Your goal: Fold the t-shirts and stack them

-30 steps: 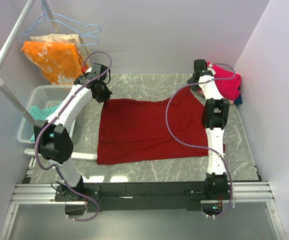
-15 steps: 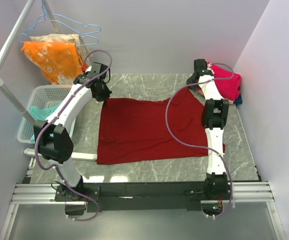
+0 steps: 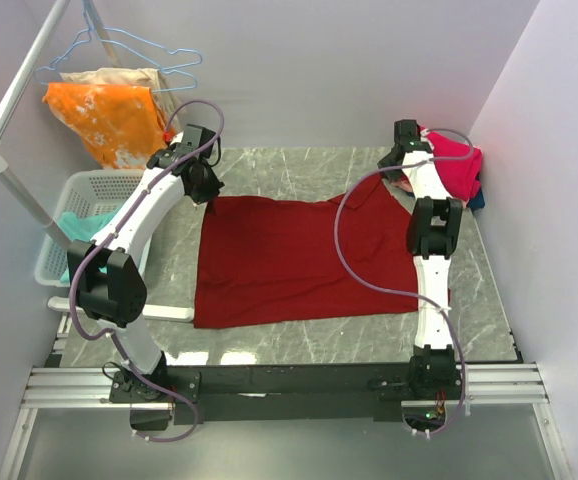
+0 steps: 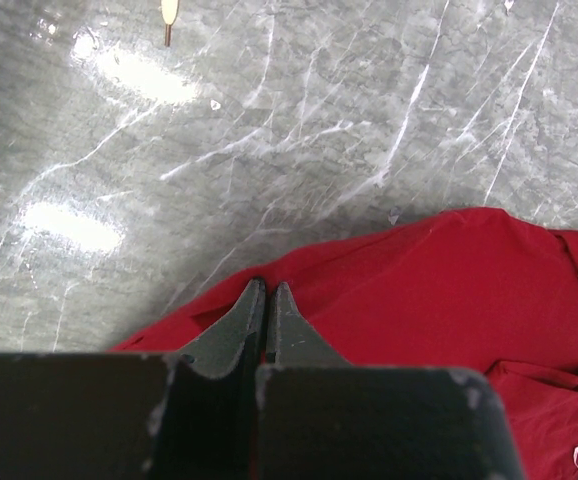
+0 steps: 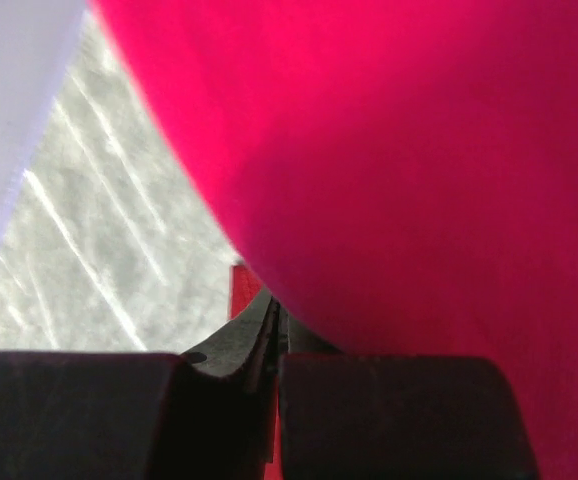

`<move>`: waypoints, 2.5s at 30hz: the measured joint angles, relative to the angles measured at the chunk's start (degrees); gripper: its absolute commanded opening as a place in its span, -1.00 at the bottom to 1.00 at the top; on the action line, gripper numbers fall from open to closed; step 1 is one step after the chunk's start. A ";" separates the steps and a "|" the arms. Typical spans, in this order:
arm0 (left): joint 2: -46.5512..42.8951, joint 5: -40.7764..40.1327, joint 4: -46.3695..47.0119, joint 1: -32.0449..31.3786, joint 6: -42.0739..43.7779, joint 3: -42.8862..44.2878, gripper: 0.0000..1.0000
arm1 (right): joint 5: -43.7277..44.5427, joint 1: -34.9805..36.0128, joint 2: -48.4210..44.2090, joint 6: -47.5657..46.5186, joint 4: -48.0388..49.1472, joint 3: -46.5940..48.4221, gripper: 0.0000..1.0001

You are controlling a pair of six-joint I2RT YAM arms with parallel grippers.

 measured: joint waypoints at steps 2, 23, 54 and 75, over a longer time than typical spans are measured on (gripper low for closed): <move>0.00 -0.15 0.00 0.00 -0.02 0.00 -0.98 | 0.00 0.00 -1.11 -0.31 1.40 -2.82 -1.00; -0.07 -10.14 0.07 0.00 -0.04 -1.60 -0.98 | -0.81 0.28 -29.79 -4.20 9.97 -33.09 -1.00; 1.44 -14.08 2.89 0.00 2.03 -6.51 -0.95 | -1.81 0.17 -74.93 -8.63 13.35 -70.84 -1.00; 0.70 -12.15 0.39 0.00 2.36 -3.06 -0.98 | -7.28 -3.56 -85.22 -8.61 11.06 -80.54 -1.00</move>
